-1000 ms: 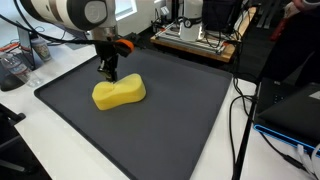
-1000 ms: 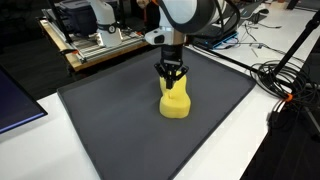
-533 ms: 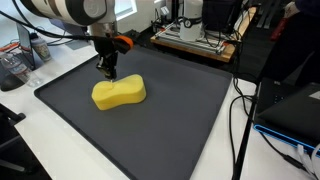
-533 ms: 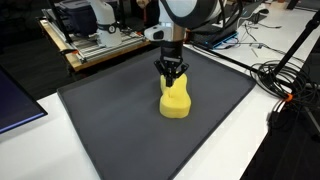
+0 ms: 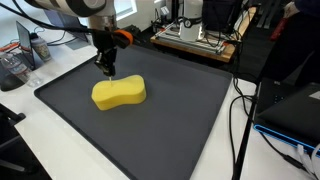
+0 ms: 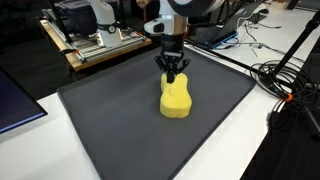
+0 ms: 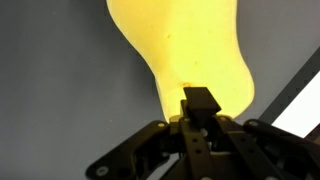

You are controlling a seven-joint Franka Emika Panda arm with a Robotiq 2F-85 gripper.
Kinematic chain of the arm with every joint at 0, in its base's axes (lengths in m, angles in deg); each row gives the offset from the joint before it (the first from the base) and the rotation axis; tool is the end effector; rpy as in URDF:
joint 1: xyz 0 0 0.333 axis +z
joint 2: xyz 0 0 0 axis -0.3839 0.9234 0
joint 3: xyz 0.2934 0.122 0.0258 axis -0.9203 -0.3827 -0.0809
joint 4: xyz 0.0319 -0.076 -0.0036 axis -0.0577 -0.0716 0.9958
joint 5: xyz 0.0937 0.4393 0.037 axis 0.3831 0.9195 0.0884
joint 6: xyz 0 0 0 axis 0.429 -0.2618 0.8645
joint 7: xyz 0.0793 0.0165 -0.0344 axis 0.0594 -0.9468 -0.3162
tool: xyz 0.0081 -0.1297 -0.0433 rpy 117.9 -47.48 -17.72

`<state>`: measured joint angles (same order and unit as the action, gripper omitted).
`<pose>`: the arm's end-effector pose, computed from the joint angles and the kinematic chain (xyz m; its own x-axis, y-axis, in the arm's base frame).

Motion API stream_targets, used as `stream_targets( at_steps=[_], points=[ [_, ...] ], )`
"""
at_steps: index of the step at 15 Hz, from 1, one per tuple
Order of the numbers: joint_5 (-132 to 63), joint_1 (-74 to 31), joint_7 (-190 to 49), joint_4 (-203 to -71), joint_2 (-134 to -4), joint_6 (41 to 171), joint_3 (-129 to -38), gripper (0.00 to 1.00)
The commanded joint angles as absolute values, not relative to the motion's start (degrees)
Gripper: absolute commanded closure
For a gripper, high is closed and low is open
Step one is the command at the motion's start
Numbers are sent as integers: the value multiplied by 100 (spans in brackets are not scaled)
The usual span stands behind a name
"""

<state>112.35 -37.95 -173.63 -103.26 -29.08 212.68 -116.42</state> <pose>0.6889 -0.0382 0.2268 0.3789 -0.9031 0.2019 -0.9055 -0.4069 -0.1208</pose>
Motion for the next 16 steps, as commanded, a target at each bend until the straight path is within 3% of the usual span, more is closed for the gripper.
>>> stream_targets(
  at_steps=[1, 8, 16],
  points=[
    [11235, -3857, -17265, -10603, -3207, 21349, -11720, 97],
    [11236, -3547, -17028, -10765, -3585, 21342, -11400, 97],
    [10793, -2258, -15936, -10825, -3726, 21355, -10508, 97]
  ],
)
